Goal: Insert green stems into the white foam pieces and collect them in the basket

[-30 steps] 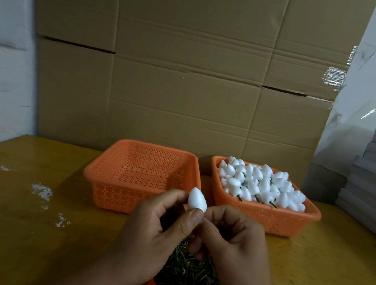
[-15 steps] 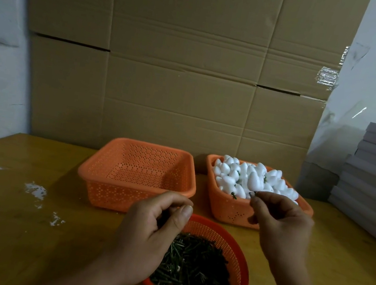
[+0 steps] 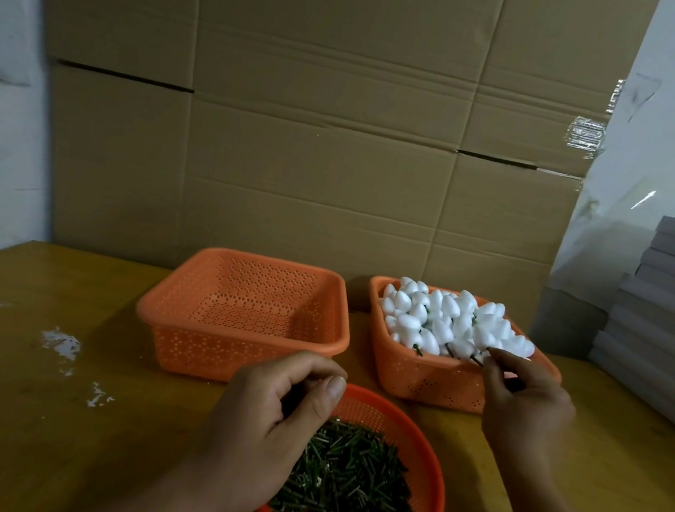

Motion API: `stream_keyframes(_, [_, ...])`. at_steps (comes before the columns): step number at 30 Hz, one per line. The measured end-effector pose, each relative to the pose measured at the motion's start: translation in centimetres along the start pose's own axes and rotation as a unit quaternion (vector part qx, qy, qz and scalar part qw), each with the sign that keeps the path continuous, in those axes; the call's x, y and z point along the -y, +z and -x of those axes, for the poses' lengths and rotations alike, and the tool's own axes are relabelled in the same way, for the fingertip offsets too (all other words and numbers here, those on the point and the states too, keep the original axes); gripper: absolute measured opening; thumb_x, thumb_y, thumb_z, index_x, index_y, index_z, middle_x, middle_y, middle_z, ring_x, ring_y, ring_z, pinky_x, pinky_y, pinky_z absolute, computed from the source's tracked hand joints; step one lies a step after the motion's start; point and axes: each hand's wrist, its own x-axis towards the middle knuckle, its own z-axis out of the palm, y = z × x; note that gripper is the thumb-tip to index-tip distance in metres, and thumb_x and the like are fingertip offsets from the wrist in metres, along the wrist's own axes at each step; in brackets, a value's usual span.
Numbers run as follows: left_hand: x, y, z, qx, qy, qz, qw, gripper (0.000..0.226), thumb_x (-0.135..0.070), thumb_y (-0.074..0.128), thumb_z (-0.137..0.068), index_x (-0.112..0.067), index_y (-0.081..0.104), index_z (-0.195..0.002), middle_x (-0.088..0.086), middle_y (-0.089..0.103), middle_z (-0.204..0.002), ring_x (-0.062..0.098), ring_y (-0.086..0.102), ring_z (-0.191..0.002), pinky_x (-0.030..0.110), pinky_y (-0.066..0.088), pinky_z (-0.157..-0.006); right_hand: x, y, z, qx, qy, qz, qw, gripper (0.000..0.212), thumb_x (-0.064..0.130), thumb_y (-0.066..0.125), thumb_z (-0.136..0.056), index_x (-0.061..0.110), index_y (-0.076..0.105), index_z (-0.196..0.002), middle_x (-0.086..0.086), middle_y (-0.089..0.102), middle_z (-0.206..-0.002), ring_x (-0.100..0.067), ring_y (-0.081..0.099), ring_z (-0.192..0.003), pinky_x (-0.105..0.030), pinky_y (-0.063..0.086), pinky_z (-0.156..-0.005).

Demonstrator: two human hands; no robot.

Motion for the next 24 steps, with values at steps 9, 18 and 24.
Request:
stream_keyframes(9, [-0.08,0.02,0.06,0.001,0.007,-0.019,1.0,0.029,-0.059,0.049,-0.094,-0.038,0.068,-0.101,-0.011,0.06,-0.066,0.005,0.053,-0.055,0.016,0.039,-0.052,-0.42,0.37,0.55,0.059,-0.054,0.114,0.99,0.03,0.013,0.068,-0.09,0.013,0.072,-0.12,-0.006,0.069,-0.122,-0.028,0.067,-0.091,-0.038,0.054,-0.072])
stream_keyframes(18, [-0.19,0.08,0.1,0.005,0.003,-0.021,1.0,0.03,-0.06,0.048,-0.092,-0.038,0.068,-0.101,-0.004,0.064,-0.074,0.013,0.057,-0.061,0.029,0.046,-0.054,-0.77,0.75,0.46,0.111,-0.04,0.156,0.981,0.041,0.025,0.066,-0.093,0.013,0.063,-0.132,-0.01,0.06,-0.135,-0.03,0.058,-0.12,-0.038,0.048,-0.084])
stream_keyframes(24, [-0.16,0.1,0.08,0.007,0.007,-0.02,1.0,0.029,-0.058,0.049,-0.093,-0.037,0.068,-0.099,-0.005,0.063,-0.072,0.009,0.056,-0.059,0.022,0.044,-0.052,-0.98,0.73,0.44,0.115,-0.036,0.161,0.98,0.045,0.029,0.065,-0.093,0.013,0.06,-0.135,-0.011,0.058,-0.136,-0.03,0.058,-0.119,-0.038,0.048,-0.084])
